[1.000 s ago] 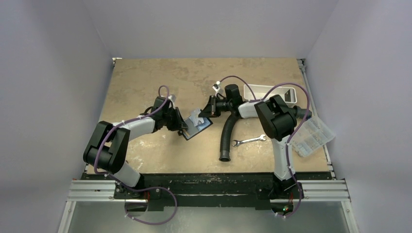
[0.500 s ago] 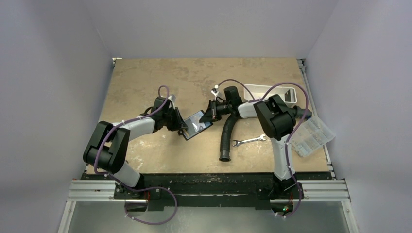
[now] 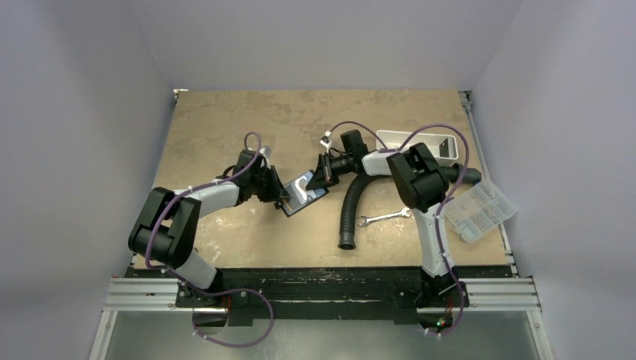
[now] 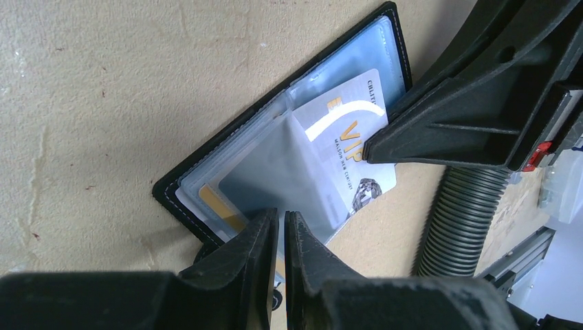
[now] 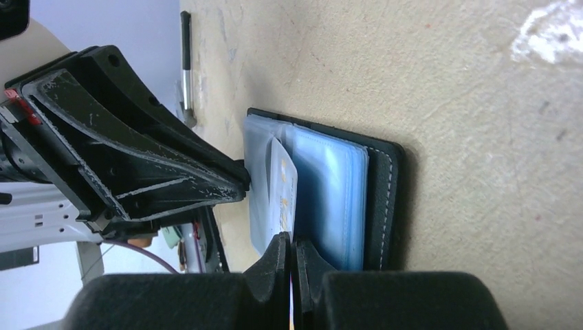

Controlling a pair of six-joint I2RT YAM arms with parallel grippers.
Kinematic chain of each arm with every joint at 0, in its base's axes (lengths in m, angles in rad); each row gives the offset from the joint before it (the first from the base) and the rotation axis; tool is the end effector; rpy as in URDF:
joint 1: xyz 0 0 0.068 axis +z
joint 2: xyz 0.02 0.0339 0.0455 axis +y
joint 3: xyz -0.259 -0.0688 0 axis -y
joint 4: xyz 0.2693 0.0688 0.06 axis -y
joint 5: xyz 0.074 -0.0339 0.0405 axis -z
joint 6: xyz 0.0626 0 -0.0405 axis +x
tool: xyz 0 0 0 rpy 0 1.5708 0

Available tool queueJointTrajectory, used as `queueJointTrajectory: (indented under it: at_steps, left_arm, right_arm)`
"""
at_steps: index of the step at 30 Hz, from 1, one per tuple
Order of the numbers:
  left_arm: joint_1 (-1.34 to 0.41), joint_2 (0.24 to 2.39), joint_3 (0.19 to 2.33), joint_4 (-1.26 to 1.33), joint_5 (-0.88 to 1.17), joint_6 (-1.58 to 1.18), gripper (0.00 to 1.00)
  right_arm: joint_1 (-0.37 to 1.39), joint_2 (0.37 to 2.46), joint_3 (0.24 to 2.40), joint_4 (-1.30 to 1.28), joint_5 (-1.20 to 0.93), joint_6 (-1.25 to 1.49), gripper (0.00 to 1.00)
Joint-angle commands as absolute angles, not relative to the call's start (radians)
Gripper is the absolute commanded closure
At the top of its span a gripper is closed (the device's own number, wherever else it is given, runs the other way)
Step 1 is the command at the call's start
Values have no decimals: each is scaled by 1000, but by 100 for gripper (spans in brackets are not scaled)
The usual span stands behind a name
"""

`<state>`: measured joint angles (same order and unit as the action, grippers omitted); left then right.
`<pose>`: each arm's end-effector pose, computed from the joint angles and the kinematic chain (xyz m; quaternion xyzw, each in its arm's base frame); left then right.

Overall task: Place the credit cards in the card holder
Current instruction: Insert the credit card into the card holder.

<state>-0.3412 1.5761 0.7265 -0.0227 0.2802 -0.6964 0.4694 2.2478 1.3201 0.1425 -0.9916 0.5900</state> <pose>0.3057 -0.1269 0.1071 -0.1173 0.9242 -0.2820 0.2292 0.3940 0.2586 0.0593 -0.1328 0.8221 0.5494 0.0685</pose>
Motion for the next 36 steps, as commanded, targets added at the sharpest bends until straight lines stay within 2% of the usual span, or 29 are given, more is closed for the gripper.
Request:
queueJointTrajectory:
  at_steps: [1,7,13,16,22,28,33,36]
  left_arm:
    - [-337,1585,708,-43,232,-684,86]
    - [-337,1573,715,-54,224,-675,86]
    - [-337,1567,722,-62,216,-664,86]
    - [-337,1561,723,-64,214,-665,86]
    - [-337,1574,713,-69,191,-653,86]
    - [-337,1568,695,-58,178,-660,87]
    - [-337,1512,721,-112,190,-658,84]
    - [-336,1453,743,-156,183,-655,80]
  right_arm:
    - [494,2296,1379,5,-1031,480,100]
    - [495,2325,1439,-99,-1047,412,100]
    - [497,2338,1485,-132,-1037,381,93]
    - [497,2363,1547,-205,-1071,320,100]
    - [497,2444,1687,-442,-1125,144,100]
    - [497,2453,1699,-502,-1157,81,100]
    - [495,2395,1646,-402,-1114,143,81]
    - [494,2363,1598,-315,-1106,202,76]
